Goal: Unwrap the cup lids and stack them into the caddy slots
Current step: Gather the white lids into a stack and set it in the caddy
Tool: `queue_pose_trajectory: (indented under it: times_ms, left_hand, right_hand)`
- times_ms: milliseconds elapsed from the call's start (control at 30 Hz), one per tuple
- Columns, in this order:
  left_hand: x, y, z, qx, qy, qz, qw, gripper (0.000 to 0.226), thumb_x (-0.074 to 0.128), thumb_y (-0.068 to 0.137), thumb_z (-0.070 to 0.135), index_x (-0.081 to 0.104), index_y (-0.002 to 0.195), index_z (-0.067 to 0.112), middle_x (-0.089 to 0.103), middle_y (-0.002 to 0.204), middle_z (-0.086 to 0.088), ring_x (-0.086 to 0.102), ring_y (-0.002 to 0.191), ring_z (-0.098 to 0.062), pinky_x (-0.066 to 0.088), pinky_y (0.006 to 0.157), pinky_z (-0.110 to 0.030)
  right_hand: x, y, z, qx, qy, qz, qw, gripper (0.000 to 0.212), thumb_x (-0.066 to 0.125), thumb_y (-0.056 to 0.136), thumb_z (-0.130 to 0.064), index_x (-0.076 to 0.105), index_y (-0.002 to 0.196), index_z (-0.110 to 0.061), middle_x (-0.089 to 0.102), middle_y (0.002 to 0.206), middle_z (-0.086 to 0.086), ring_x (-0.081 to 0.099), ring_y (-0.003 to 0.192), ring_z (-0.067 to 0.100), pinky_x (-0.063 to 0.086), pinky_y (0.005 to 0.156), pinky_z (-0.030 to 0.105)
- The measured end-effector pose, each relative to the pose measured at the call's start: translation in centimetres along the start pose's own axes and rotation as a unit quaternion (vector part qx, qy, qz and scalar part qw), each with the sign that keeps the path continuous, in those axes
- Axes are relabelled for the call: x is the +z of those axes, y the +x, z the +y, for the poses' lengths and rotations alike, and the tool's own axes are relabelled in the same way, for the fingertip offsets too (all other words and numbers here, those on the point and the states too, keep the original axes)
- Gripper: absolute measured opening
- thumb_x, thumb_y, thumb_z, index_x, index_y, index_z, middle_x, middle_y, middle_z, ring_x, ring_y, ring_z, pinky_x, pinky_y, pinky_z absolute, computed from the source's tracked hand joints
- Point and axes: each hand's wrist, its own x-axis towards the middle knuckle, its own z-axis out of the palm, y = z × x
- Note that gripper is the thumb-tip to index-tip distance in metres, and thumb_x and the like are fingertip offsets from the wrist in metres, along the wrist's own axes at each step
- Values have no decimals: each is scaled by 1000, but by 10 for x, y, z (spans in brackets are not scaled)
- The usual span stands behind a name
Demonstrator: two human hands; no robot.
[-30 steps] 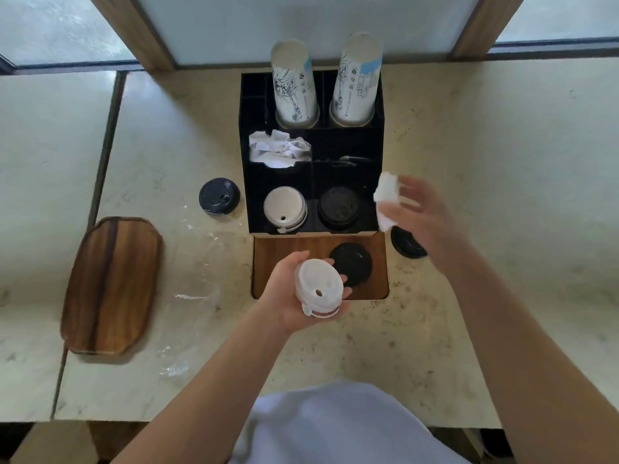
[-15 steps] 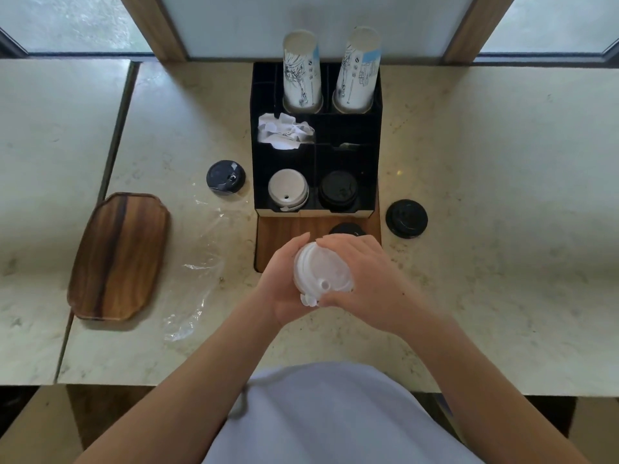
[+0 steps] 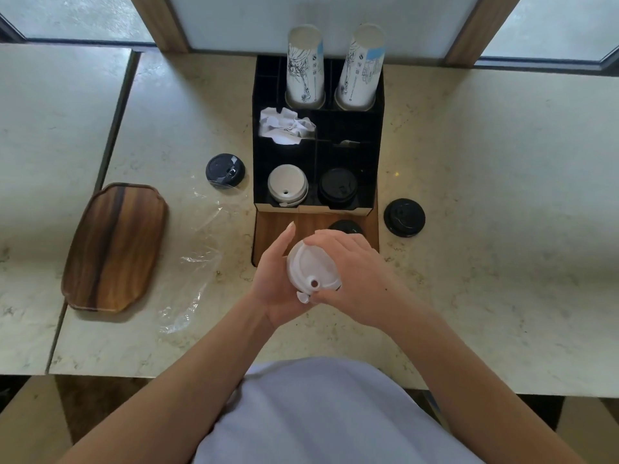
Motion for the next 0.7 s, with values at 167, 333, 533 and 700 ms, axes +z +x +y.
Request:
queue_pose_trajectory:
  times_ms: [167, 333, 533, 700]
  left_hand:
    - [-6, 5, 2, 23, 25, 79, 996, 79, 46, 97, 69, 58, 140, 5, 65, 130, -19, 65, 116, -33, 55, 93, -44]
    - [-7, 15, 20, 76, 13, 133, 988, 74, 43, 98, 67, 61, 140, 9, 66, 131, -17, 67, 116, -30, 57, 88, -41]
    - [-13, 27, 49, 118, -106, 128, 979, 63, 45, 102, 59, 69, 130, 8, 70, 125, -17, 72, 109, -30, 61, 82, -41]
    - [-18, 40, 65, 125, -174, 124, 969, 60, 43, 104, 54, 56, 144, 11, 59, 144, -17, 59, 129, -31, 46, 109, -43]
  right_hand:
    - [10, 13, 5, 24, 30, -39, 998, 81, 77, 78, -45, 32, 145, -38, 44, 141, -14, 46, 125, 18, 44, 103, 45]
    - [0, 63, 8, -31, -55, -98, 993, 76, 72, 73, -53, 43, 138, -26, 55, 127, -3, 56, 112, 21, 54, 91, 44]
    - [5, 122, 23, -32, -80, -177, 981, 95, 71, 67, -62, 30, 148, -38, 44, 139, -13, 45, 124, 11, 44, 99, 31]
    - [-3, 164, 33, -36, -116, -223, 967, 94, 70, 63, -66, 31, 145, -42, 50, 131, -14, 49, 115, 9, 43, 87, 27]
